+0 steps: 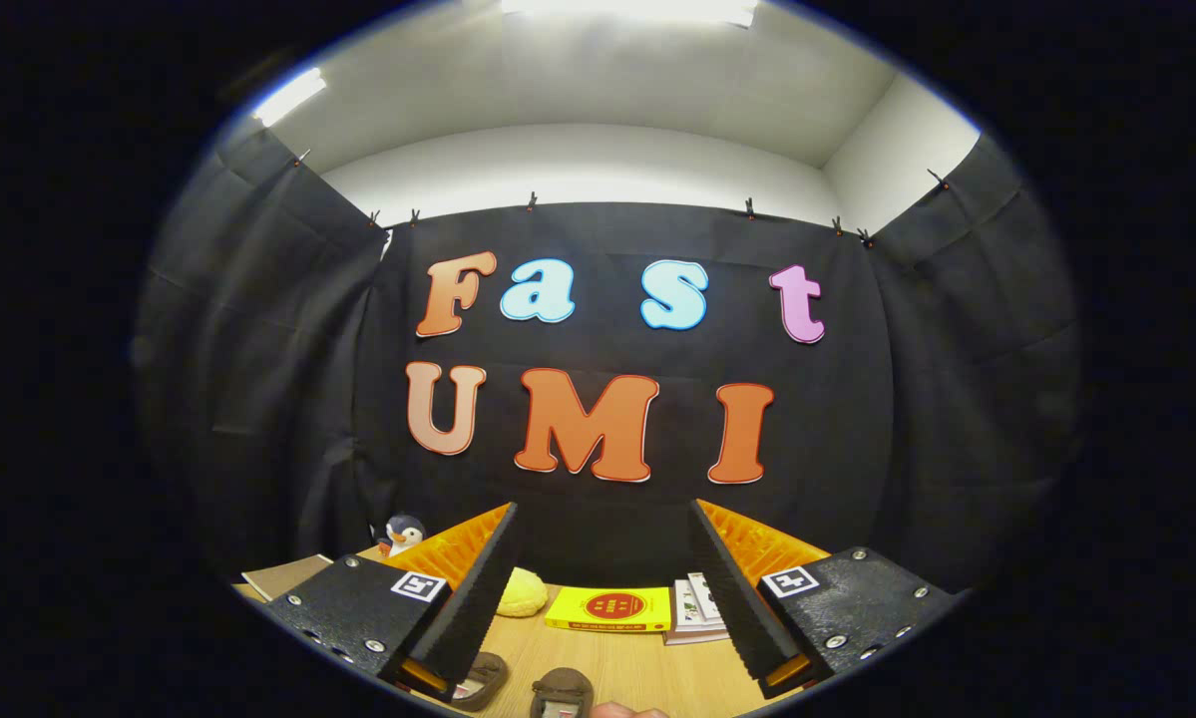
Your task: Open the storage box then place both shoes into the box .Put the left shoe in first, then the right shoe, with the right side of both shoes facing outward in a uniform manner.
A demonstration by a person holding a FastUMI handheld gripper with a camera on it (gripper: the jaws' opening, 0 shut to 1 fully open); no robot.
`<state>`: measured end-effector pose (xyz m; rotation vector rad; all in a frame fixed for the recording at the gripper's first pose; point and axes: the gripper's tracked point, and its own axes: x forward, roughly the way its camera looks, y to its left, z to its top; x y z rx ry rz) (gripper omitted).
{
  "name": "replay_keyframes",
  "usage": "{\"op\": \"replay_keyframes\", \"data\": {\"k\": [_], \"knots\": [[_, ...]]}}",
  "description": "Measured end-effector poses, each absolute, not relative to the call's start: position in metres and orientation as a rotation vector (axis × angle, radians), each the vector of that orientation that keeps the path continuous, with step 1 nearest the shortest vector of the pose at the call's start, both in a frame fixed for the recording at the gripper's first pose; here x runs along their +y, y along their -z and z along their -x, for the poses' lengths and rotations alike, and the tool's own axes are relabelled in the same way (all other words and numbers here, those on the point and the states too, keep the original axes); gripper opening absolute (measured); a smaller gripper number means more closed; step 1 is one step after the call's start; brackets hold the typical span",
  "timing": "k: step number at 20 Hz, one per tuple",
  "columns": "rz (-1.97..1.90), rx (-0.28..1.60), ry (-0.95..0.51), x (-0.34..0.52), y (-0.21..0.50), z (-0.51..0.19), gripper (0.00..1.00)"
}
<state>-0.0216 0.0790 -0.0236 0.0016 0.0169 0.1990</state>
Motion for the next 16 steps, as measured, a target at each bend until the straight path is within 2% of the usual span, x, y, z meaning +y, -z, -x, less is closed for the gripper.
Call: {"op": "replay_keyframes", "data": {"k": [7, 16], "knots": [[-0.044, 0.101, -0.372, 0.148, 0.070, 0.029, 0.99], [-0.180, 0.472, -0.623, 0.252, 0.185, 0.051, 0.99]]}}
